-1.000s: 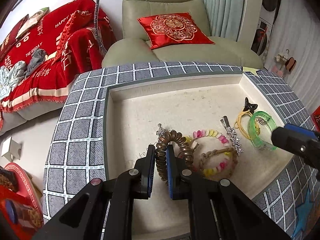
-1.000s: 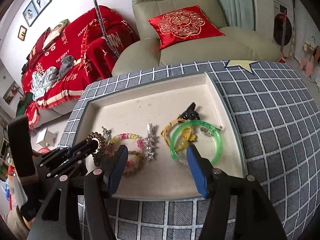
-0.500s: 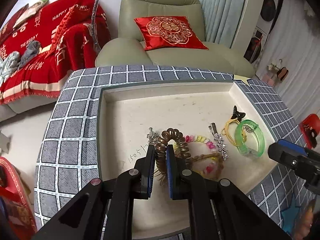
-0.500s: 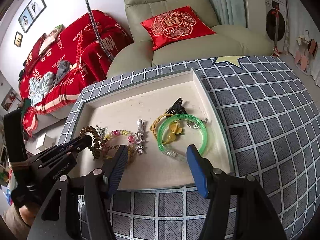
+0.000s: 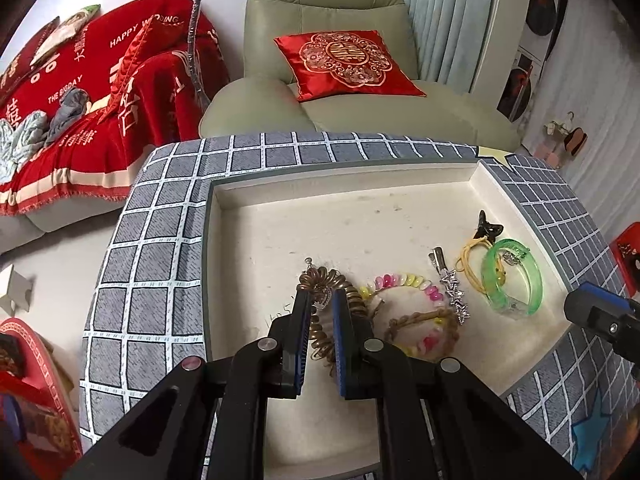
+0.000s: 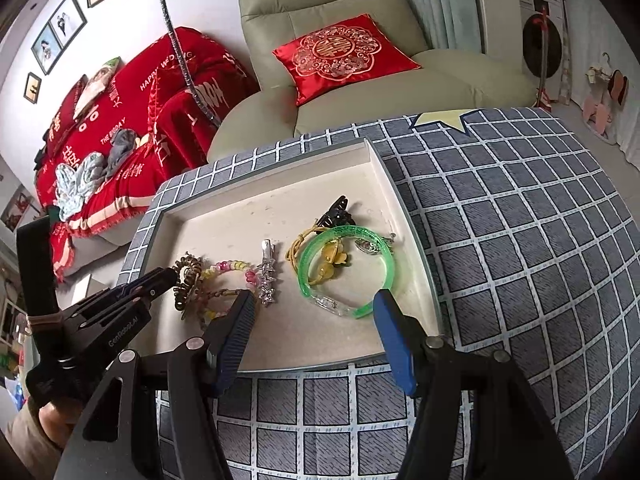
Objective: Organize jewelry
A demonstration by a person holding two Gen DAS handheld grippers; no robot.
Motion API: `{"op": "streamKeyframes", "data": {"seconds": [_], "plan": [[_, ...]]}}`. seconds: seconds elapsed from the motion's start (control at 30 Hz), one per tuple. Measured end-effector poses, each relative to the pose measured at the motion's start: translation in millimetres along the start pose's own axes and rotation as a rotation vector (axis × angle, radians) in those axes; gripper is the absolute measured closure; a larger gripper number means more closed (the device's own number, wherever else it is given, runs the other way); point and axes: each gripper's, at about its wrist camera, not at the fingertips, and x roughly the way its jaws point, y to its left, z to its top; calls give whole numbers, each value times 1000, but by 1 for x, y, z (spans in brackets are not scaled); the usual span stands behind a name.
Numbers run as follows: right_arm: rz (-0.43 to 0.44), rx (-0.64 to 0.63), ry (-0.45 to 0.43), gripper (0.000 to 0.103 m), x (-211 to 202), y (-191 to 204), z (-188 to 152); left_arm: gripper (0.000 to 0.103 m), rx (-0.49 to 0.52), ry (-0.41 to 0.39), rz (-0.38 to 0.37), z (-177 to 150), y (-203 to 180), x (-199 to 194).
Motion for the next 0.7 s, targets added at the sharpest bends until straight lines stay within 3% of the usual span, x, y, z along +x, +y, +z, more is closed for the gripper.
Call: {"op": "streamKeyframes", "data": {"seconds": [0.57, 0.6, 0.63, 0.67, 0.7], "plan": [[-18, -28, 13, 38, 3, 1, 3, 75, 23, -42, 27, 4, -3, -14], [-25, -36, 13, 38, 3, 1, 4, 66, 22, -43, 30, 3, -2, -15], [-33, -43, 12, 38, 4, 2, 5, 16, 20, -45, 39, 4, -2, -16], [-42, -50, 11, 38, 4, 2, 5, 0, 14, -60, 72, 3, -1, -18], [-51, -59, 9, 38, 4, 1, 5, 0, 12, -107, 107, 2, -1, -26]]}}
